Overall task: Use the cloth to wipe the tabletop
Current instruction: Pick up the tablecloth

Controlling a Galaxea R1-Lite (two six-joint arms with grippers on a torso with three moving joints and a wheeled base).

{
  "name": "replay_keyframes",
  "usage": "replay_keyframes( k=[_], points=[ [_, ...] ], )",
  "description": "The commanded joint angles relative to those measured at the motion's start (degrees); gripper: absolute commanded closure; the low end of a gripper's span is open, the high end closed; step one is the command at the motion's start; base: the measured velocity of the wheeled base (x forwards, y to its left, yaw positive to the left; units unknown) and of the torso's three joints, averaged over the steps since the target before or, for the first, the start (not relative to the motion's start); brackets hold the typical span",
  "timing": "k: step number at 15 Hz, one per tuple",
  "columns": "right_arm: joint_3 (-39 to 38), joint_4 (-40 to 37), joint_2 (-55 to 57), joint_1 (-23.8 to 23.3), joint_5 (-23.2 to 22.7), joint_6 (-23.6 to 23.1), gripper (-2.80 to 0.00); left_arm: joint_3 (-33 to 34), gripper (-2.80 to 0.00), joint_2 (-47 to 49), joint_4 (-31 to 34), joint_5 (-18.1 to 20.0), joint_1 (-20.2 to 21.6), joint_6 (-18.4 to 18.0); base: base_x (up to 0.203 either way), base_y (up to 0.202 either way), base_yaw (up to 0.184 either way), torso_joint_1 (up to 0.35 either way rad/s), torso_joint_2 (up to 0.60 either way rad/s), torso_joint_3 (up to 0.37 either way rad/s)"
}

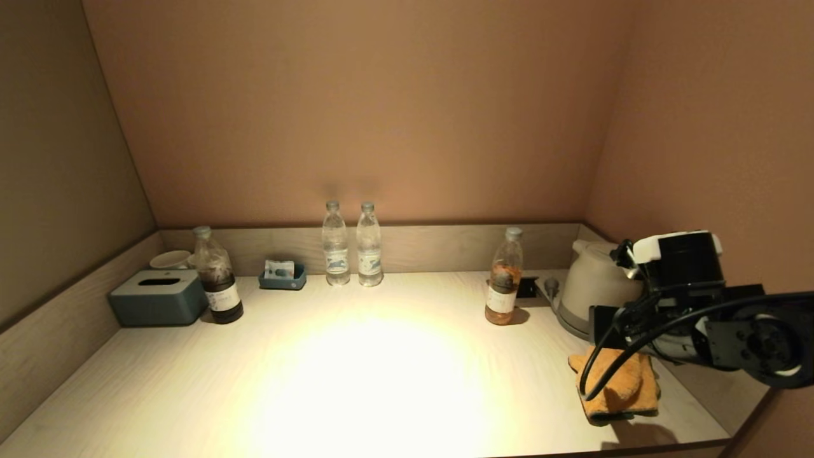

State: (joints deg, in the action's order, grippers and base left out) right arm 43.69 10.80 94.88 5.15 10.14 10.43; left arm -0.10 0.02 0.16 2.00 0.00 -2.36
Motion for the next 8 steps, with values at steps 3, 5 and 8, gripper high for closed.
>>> replay_keyframes(
  k=[3,5,8],
  points=[
    [0.1,0.2,4.9,-2.0,0.2,1.0,0.00,0.0,0.00,0.0,0.0,0.0,0.0,0.0,0.000,0.000,0.000,0.000,0.00,0.000],
    [1.4,0.1,7.1,-3.9,-0.2,3.1,0.00,0.0,0.00,0.1,0.0,0.0,0.0,0.0,0.000,0.000,0.000,0.000,0.00,0.000],
    [2.1,0.2,9.2,-5.1,-0.3,3.4,-2.80,0.0,0.00,0.0,0.0,0.0,0.0,0.0,0.000,0.000,0.000,0.000,0.00,0.000]
  ],
)
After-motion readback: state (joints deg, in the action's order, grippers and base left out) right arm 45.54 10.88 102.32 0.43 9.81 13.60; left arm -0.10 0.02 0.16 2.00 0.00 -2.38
